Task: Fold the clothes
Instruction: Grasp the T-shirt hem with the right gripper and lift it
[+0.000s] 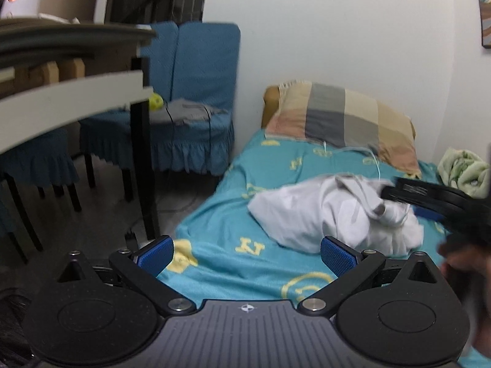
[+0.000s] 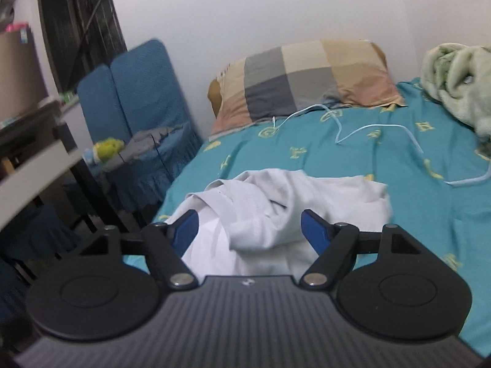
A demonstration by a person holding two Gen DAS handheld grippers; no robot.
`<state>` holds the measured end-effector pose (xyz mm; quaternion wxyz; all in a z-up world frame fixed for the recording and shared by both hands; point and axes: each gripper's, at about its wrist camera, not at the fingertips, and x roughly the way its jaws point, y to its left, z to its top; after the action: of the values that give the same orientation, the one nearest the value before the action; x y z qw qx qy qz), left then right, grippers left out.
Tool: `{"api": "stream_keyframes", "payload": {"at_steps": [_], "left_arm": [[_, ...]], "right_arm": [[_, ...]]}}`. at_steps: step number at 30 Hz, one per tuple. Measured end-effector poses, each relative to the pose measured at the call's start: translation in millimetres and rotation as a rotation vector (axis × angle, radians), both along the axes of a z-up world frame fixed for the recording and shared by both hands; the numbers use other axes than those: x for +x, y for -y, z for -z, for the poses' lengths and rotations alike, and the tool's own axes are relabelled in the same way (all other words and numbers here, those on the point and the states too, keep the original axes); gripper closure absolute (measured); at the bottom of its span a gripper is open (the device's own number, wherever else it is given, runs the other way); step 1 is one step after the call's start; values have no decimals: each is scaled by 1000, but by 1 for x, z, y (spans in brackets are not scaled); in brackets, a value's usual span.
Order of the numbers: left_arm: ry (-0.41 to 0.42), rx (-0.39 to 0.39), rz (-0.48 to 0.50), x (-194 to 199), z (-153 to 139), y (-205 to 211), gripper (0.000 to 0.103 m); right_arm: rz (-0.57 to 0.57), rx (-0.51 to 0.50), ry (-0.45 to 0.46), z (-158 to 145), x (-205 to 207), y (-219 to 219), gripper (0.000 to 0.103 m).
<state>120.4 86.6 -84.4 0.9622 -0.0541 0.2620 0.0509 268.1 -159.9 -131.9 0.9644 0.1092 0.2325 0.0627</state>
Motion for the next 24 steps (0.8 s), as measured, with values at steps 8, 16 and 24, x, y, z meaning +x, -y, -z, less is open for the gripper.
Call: {"api": "stream_keyframes", "payload": {"at_steps": [8, 16, 24], "left_arm": [[-32, -61, -18, 16, 28, -14, 0], [20, -167, -9, 1, 16, -20, 0], [62, -161, 194, -40, -9, 11, 1]], "right_arm": [[39, -204, -69, 17, 16, -10, 86], [22, -150, -11, -45, -62, 41, 92], [-37, -33, -80, -82, -162, 98, 93]]}}
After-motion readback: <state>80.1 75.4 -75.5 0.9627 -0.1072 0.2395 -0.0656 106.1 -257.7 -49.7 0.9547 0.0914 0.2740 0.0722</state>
